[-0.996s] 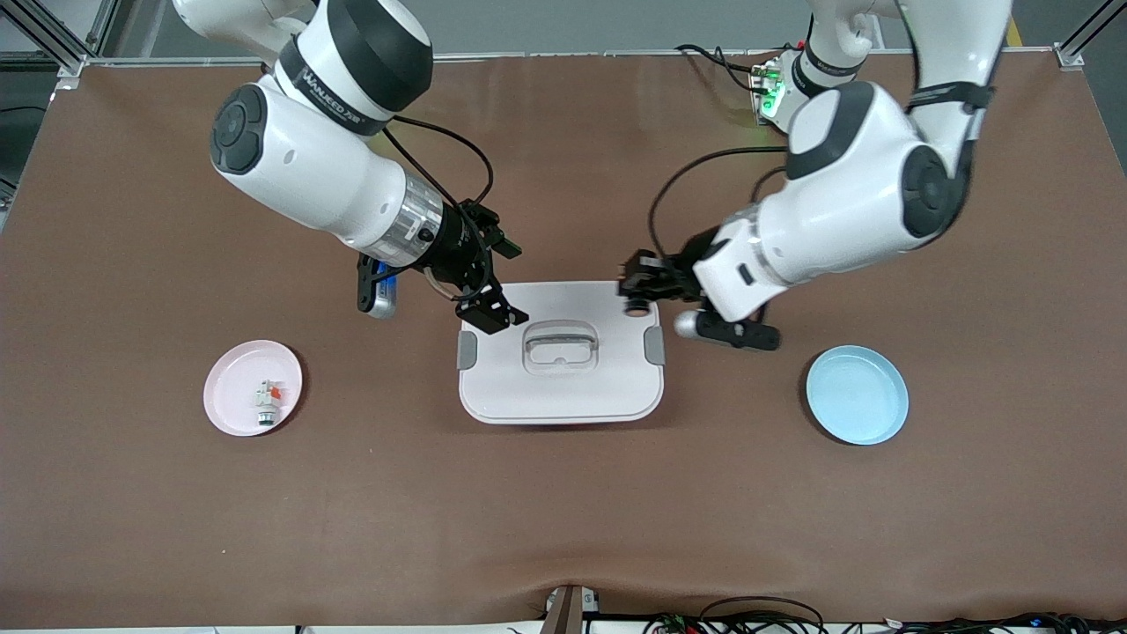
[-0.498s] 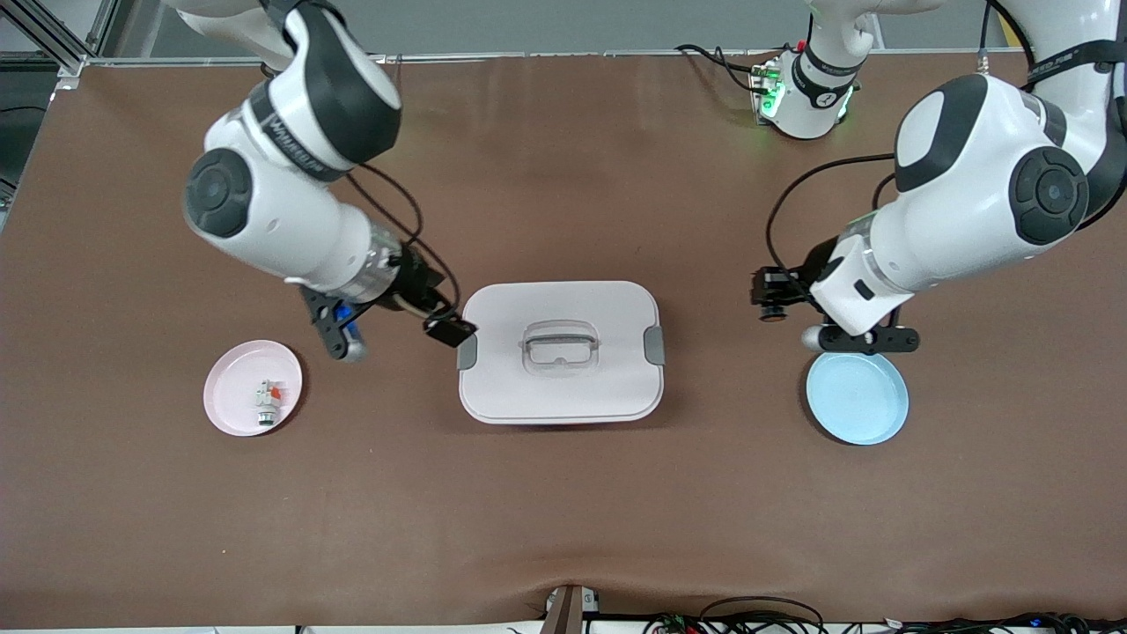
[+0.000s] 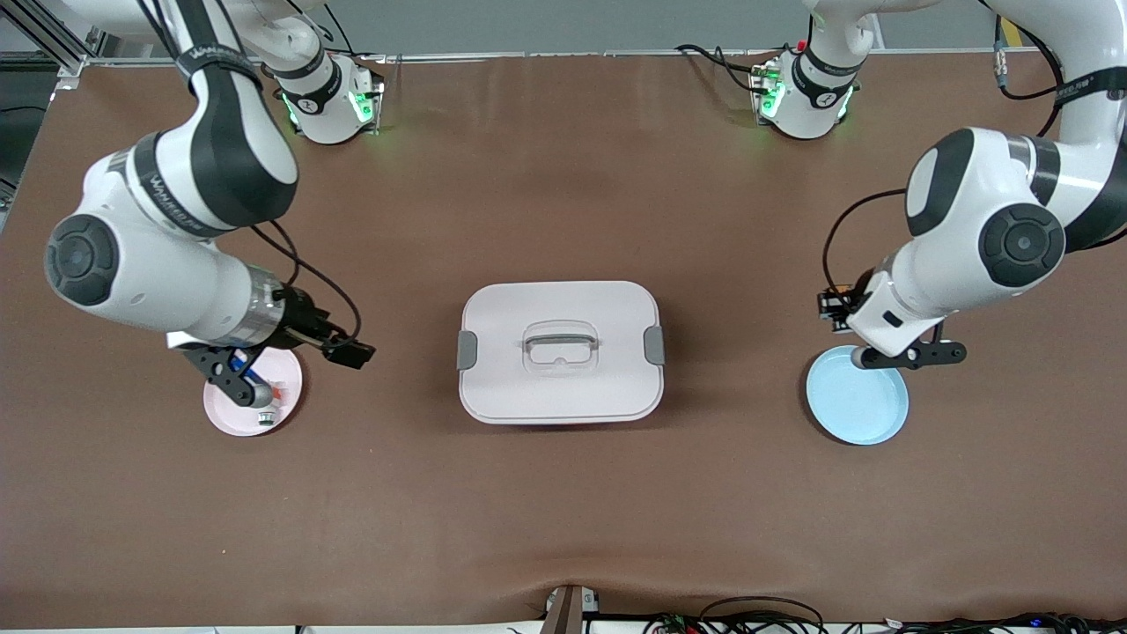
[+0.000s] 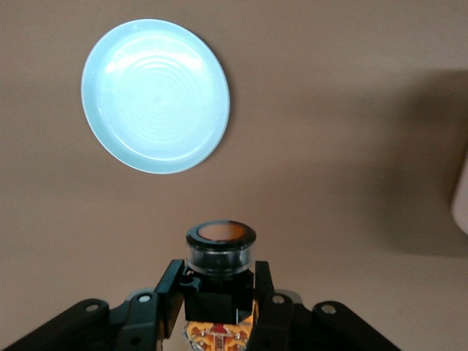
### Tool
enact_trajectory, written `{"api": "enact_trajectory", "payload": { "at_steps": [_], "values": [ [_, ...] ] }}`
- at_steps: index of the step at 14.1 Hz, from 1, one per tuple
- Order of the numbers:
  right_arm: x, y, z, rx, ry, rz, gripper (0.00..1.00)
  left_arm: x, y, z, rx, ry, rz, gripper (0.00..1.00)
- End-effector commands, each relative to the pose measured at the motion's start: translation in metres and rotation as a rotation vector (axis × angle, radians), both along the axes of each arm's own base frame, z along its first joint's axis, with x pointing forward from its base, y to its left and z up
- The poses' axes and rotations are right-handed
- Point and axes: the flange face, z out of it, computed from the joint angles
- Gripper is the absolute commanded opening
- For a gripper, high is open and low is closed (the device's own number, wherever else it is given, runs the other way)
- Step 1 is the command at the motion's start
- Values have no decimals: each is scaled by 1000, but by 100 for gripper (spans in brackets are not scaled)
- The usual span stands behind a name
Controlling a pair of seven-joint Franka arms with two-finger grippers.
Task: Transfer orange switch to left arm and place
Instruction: 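Lower the switch onto the blue plate with the left gripper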
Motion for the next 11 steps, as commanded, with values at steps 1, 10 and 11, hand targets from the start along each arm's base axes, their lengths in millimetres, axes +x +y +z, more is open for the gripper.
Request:
{"api": "enact_trajectory", "payload": {
  "at_steps": [1, 10, 11],
  "values": [
    [-4, -46, 11, -9, -11, 62, 100, -3, 44, -28, 1, -33, 12, 0],
    [-8, -140, 37, -141, -78, 373, 100, 32, 90, -141, -16, -96, 17, 0],
    [-13, -151, 44, -141, -89, 401, 100, 37, 91, -150, -7, -101, 3, 0]
  ]
}}
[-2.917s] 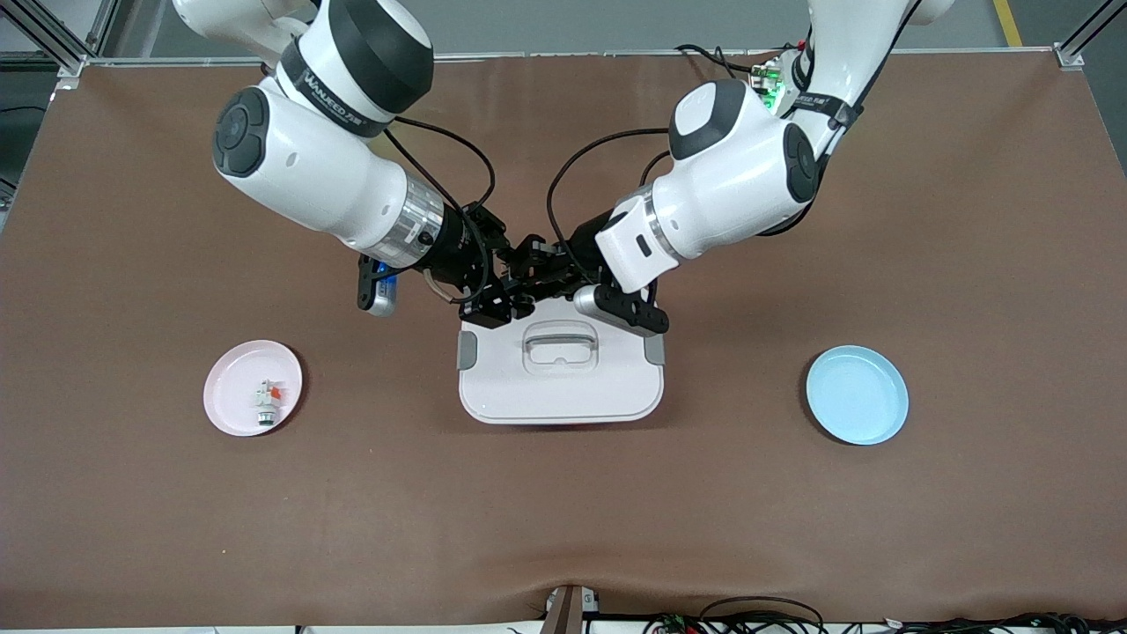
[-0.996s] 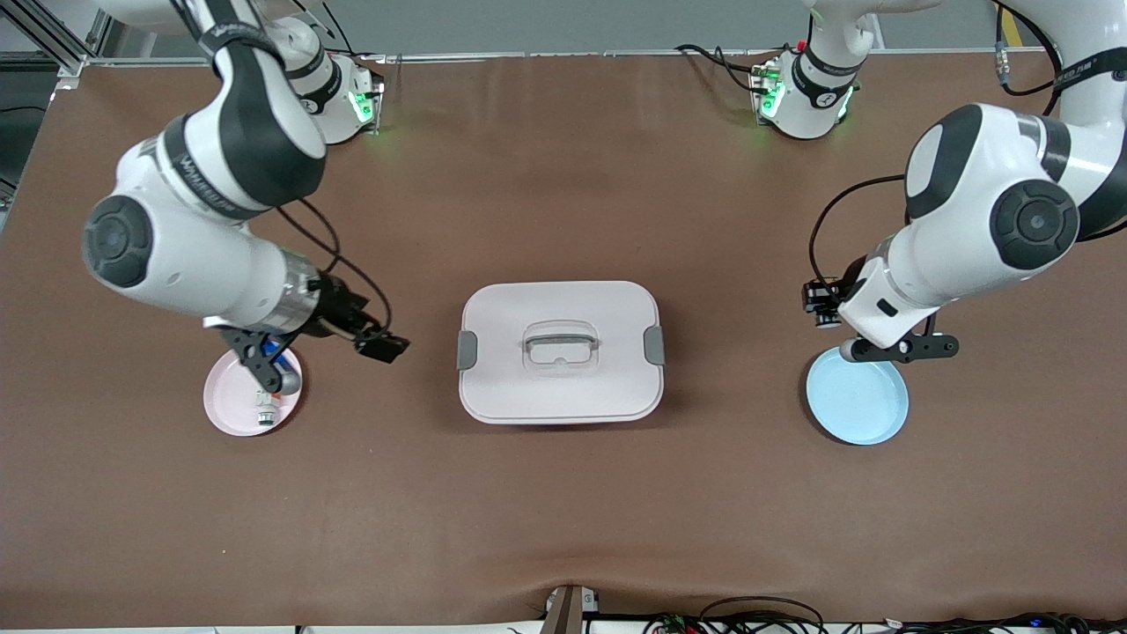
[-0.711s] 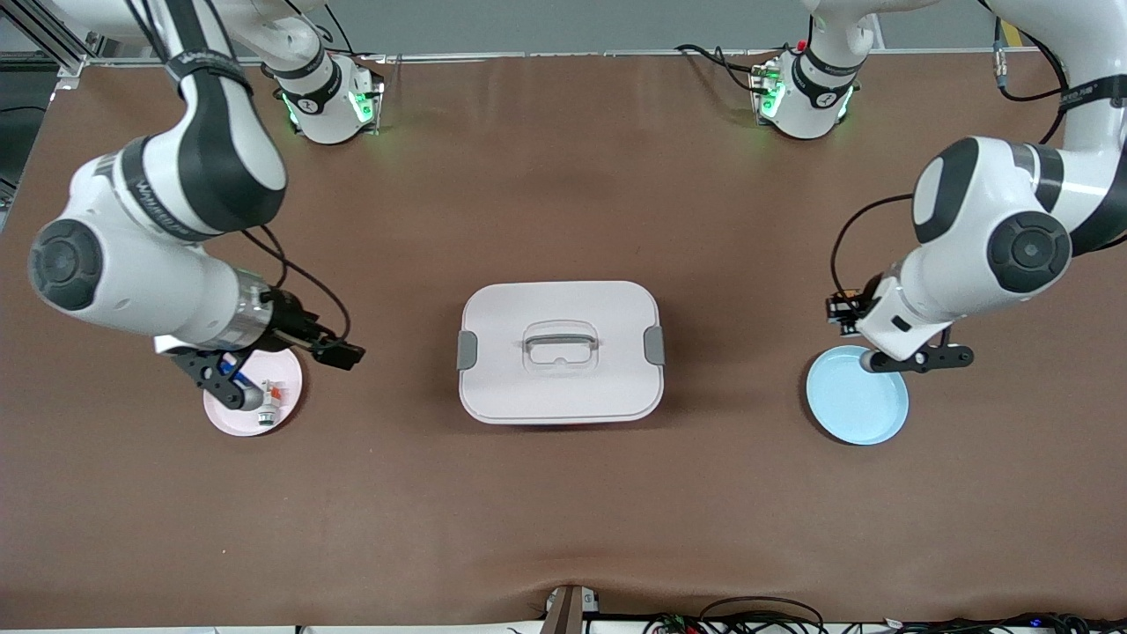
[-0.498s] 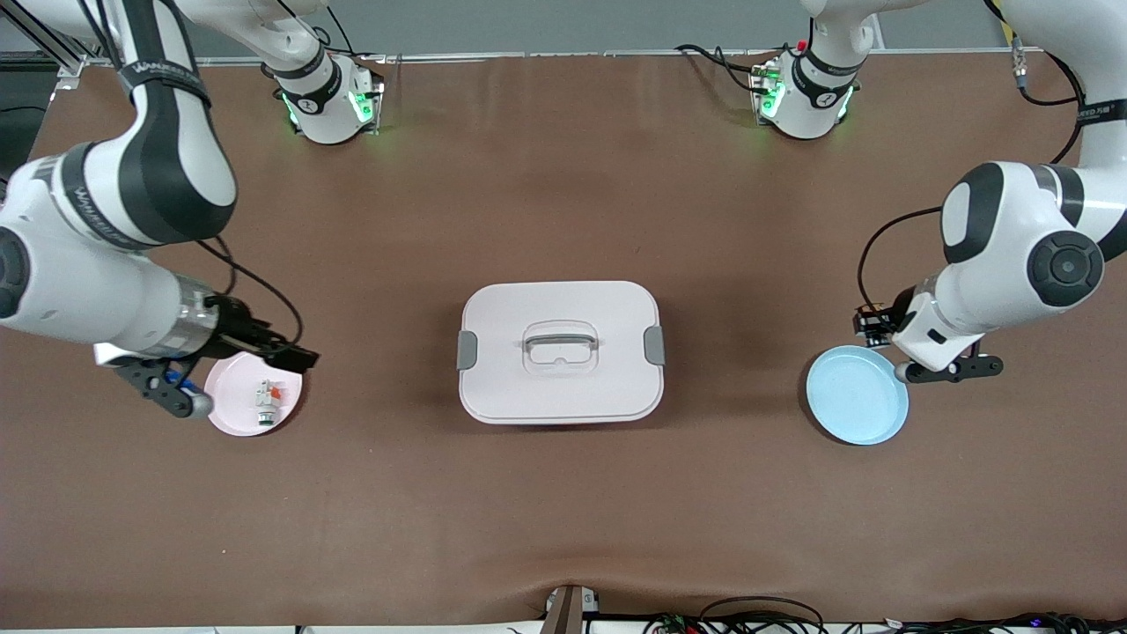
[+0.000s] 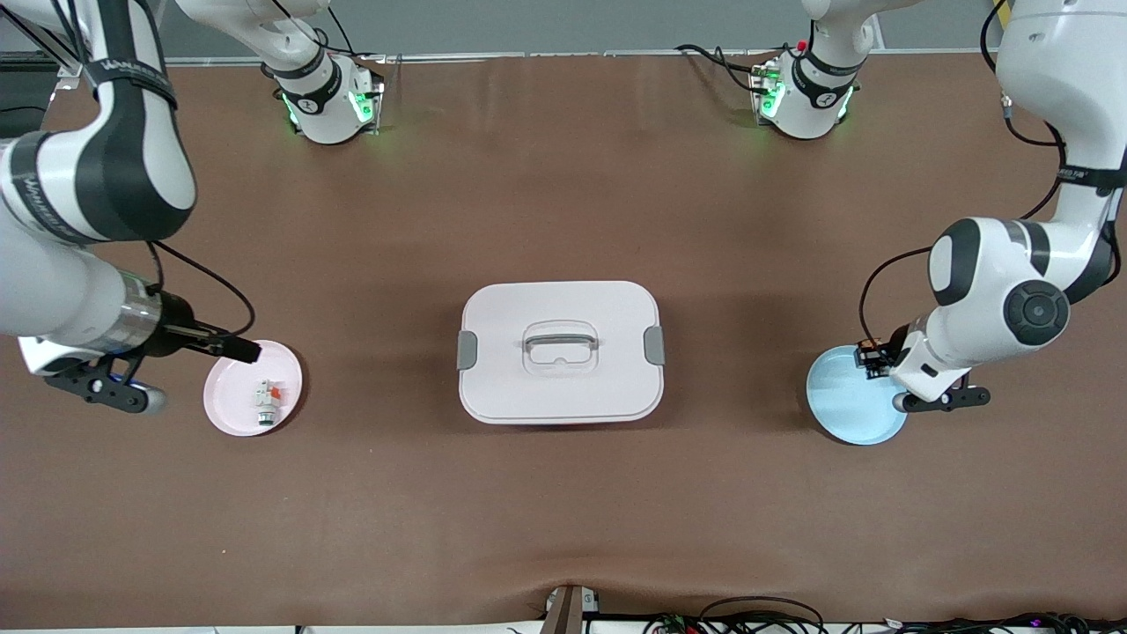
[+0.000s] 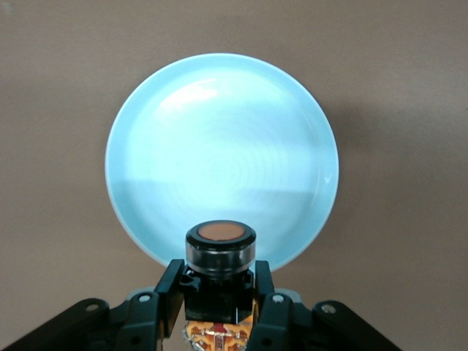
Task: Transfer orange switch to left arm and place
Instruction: 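Lower the switch onto the blue plate with the left gripper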
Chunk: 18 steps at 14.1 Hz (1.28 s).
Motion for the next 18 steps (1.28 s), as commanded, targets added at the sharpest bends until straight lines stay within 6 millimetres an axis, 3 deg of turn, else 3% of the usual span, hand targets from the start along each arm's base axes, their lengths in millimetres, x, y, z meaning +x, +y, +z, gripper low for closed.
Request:
{"api": "enact_trajectory", "payload": {
  "at_steps": [1, 5, 8, 9, 10, 13, 15, 18],
  "values": [
    [-23, -35, 26, -8, -22, 89, 100, 17, 3, -18, 32, -22, -50, 0],
    [-53, -51, 48, -31, -62, 160, 100, 32, 8, -37, 37, -24, -56, 0],
    [-61, -56, 66, -31, -97, 264, 100, 36, 4, -50, 28, -15, -60, 0],
    [-63, -67, 73, -32, -109, 281, 100, 37, 5, -52, 28, -20, -59, 7],
    [-67, -72, 80, -32, -116, 281, 100, 37, 6, -56, 24, -28, -58, 24],
    [-81, -77, 94, -30, -110, 271, 100, 38, 9, -54, 23, -34, -56, 100],
    [-88, -80, 103, -31, -112, 266, 100, 41, 9, -37, 32, -58, -52, 100],
    [-95, -78, 111, -29, -113, 266, 100, 43, 6, 20, 62, -93, -61, 100]
  ]
}}
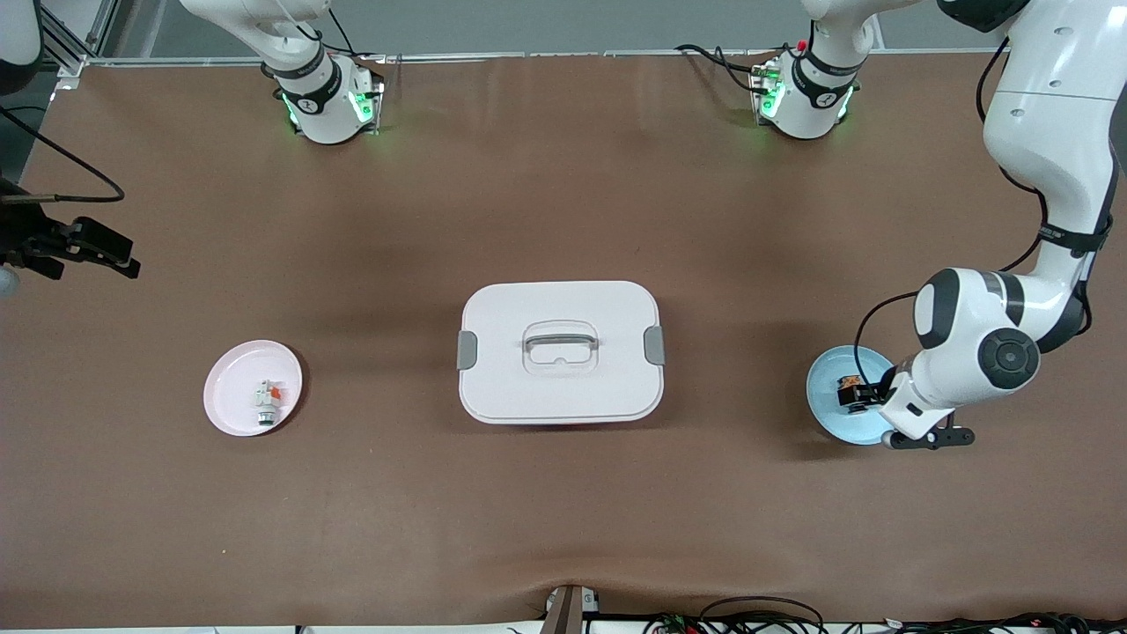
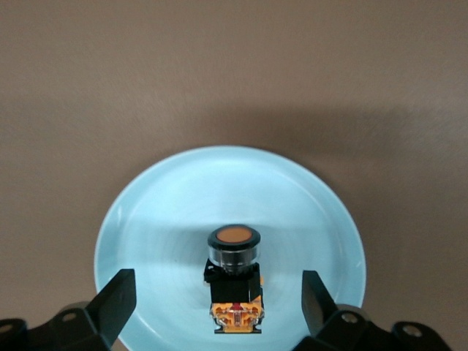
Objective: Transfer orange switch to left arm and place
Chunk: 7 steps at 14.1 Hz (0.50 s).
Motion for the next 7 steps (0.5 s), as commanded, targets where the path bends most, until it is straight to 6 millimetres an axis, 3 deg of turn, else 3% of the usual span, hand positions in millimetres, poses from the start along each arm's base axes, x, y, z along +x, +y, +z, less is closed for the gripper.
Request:
{"api": "enact_trajectory", "payload": {
  "at_steps": [1, 5, 7],
  "values": [
    [-16, -2, 5, -13, 14, 9, 100, -3, 2, 73, 57, -38, -16, 100],
    [-23, -1, 14, -10, 13, 11, 100, -10, 19, 171, 96, -87, -35, 100],
    [-24, -1, 16, -8, 14, 11, 100, -21, 38, 218, 123, -77, -37, 100]
  ]
}}
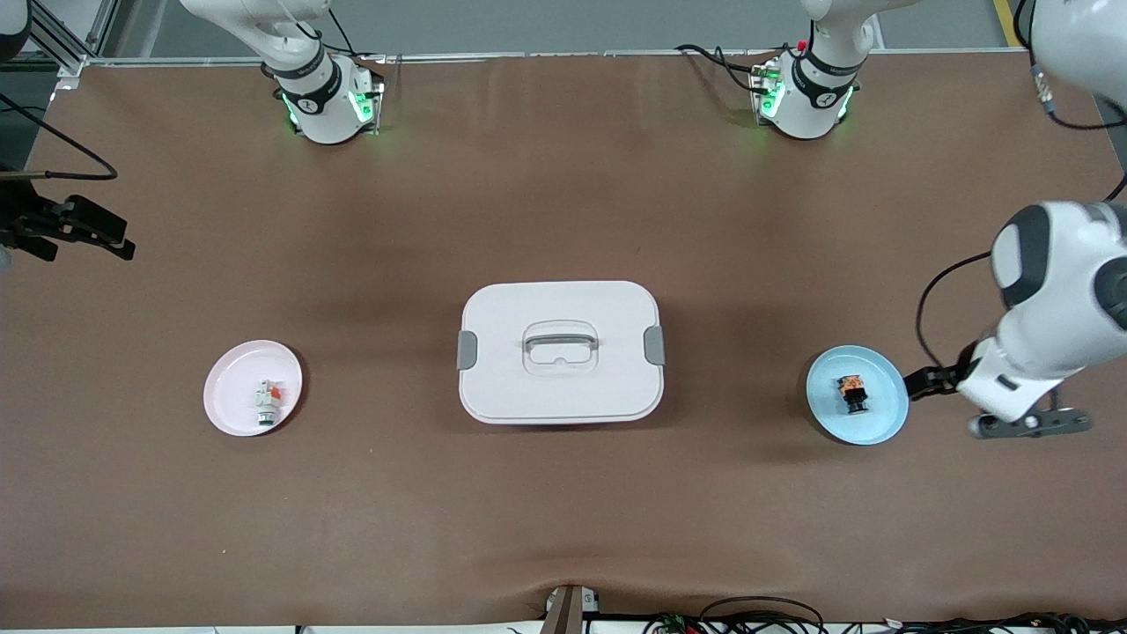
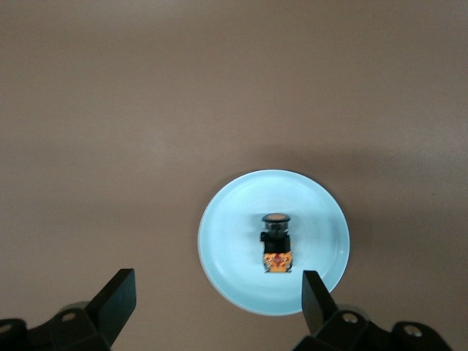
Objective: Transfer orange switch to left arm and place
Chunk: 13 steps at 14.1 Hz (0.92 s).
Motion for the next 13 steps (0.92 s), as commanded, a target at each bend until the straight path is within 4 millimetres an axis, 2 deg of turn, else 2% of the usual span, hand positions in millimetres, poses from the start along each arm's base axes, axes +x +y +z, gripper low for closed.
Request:
{"api": "enact_trajectory", "payload": {
  "at_steps": [1, 4, 7, 10, 13],
  "values": [
    [-11, -2, 4, -10, -1, 9, 100, -26, 16, 65, 21, 37, 19, 100],
    [-11, -1, 3, -9, 0, 9, 100, -60, 11, 133, 14, 23, 33, 100],
    [-13, -3, 2, 1, 14, -35, 100, -91, -5, 182, -21, 14, 43, 100],
    [-15, -18, -2, 70, 36, -109, 100, -122, -16, 213, -76, 37, 58, 100],
    [-15, -19, -2, 72, 36, -113, 100, -132, -25, 225, -71, 35, 47, 100]
  ]
}}
